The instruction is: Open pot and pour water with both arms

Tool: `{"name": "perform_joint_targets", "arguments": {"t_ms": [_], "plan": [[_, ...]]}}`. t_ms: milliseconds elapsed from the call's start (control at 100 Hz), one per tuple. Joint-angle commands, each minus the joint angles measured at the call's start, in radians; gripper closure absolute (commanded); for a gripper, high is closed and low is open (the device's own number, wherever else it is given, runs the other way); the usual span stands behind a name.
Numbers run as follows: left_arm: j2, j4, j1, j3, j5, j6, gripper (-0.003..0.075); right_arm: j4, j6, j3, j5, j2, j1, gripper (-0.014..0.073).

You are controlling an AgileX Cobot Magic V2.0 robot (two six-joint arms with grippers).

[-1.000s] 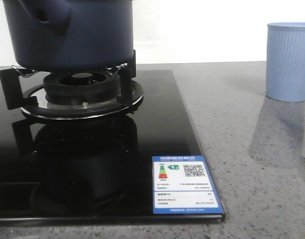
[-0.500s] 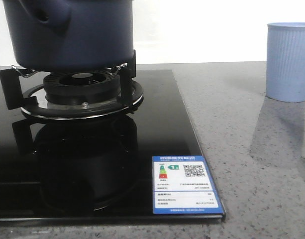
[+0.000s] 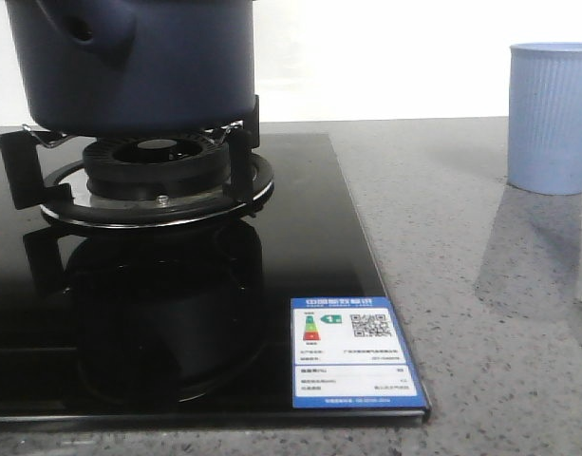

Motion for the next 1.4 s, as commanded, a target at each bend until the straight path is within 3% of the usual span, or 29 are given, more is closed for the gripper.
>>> {"name": "perform_joint_targets", "arguments": {"t_ms": [0, 180, 640, 850, 980, 1211, 1261, 1391], "plan": [[-0.031, -0.006, -0.006, -0.036, -0.113, -0.006, 0.0279, 0.002, 0.0, -0.016, -0.082, -0.011, -0.003, -0.002], [-0.031, -0.006, -0.006, -0.036, -0.112, -0.006, 0.0177, 0.002, 0.0, -0.016, -0.082, -0.011, -0.003, -0.002], [-0.21, 0.003, 0.021, -0.036, -0.112, -0.004, 0.0181, -0.004, 0.002, -0.016, -0.109, -0.011, -0.001, -0.002], [-0.332, 0.066, 0.154, -0.036, 0.014, -0.002, 0.0198, -0.166, 0.097, -0.016, -0.236, -0.012, -0.001, -0.0006], [-0.387, 0.066, 0.268, -0.036, 0.146, -0.002, 0.0307, -0.265, 0.119, -0.016, -0.313, -0.012, -0.001, 0.0126], [-0.476, 0.067, 0.373, -0.019, 0.199, -0.002, 0.0654, -0.335, 0.13, -0.045, -0.498, -0.012, -0.001, 0.0661], [-0.494, 0.078, 0.376, -0.015, 0.193, -0.001, 0.0738, -0.352, 0.151, -0.075, -0.493, -0.012, -0.001, 0.0655], [-0.527, 0.109, 0.376, -0.001, 0.19, -0.001, 0.0736, -0.365, 0.21, -0.171, -0.443, -0.014, -0.001, 0.0655]]}}
